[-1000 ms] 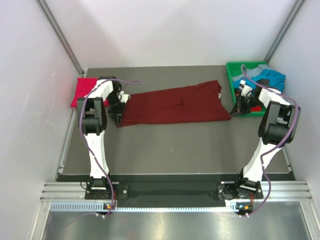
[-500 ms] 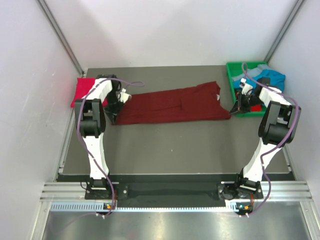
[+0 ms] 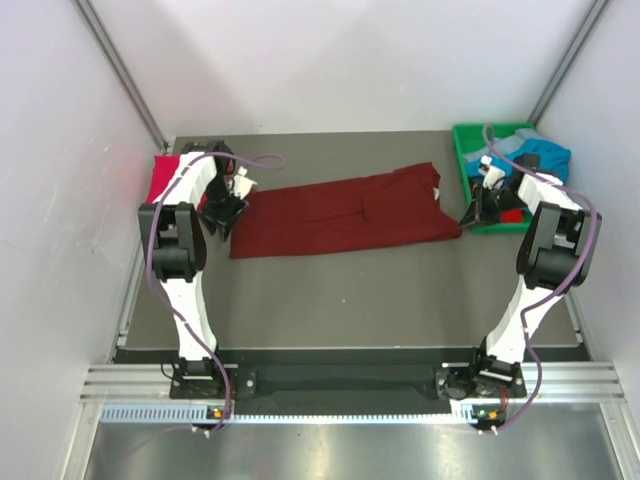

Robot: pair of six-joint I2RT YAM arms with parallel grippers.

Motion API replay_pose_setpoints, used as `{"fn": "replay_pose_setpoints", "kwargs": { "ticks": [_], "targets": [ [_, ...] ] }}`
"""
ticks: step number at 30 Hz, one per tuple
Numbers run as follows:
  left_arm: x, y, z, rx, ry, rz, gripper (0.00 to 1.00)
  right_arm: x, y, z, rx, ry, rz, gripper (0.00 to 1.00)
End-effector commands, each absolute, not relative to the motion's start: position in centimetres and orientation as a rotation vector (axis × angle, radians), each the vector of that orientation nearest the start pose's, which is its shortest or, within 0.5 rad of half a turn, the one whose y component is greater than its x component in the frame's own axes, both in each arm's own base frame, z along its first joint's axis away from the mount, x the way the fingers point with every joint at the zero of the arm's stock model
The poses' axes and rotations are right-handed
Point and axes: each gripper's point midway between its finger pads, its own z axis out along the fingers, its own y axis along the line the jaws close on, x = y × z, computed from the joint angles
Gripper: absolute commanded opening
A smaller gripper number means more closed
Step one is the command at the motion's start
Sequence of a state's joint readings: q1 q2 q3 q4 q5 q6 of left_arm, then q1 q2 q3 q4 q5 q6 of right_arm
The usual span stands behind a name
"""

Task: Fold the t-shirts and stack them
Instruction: Fold the tshirt

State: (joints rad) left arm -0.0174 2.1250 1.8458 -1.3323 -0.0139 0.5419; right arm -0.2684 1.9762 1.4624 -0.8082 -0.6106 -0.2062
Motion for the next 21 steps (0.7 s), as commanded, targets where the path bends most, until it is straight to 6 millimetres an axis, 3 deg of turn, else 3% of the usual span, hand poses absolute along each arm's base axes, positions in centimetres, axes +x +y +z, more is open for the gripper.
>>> {"fn": "replay_pose_setpoints", "kwargs": {
  "ticks": [1,5,8,12,17,19,21],
  "targets": [
    [33.1,0.9,10.1,0.855,3.18,-0.121,0.49,40.9,-1.3,8.7,-0.079,2.584,0.688,0.0],
    [33.9,-0.4,9.5,0.784,3.181,-0.211,0.47,40.7,-1.0,8.4,-0.08,2.589,0.691,0.0],
    [35.6,-1.1,9.3,0.739,3.163,-0.212,0.46,40.8,-0.8,8.3,-0.08,2.59,0.69,0.0],
    [39.4,-2.6,10.3,0.743,3.058,-0.175,0.45,41.2,-0.6,8.6,-0.099,2.585,0.673,0.0],
    [41.7,-4.3,9.4,0.707,3.025,-0.213,0.42,41.8,-0.5,8.4,-0.103,2.59,0.657,0.0],
    [42.4,-5.2,9.2,0.687,3.016,-0.224,0.42,41.9,-0.5,8.6,-0.11,2.596,0.648,0.06],
    [42.6,-5.9,9.5,0.692,2.993,-0.248,0.41,41.9,-0.9,9.0,-0.132,2.599,0.607,0.23]
  ]
}}
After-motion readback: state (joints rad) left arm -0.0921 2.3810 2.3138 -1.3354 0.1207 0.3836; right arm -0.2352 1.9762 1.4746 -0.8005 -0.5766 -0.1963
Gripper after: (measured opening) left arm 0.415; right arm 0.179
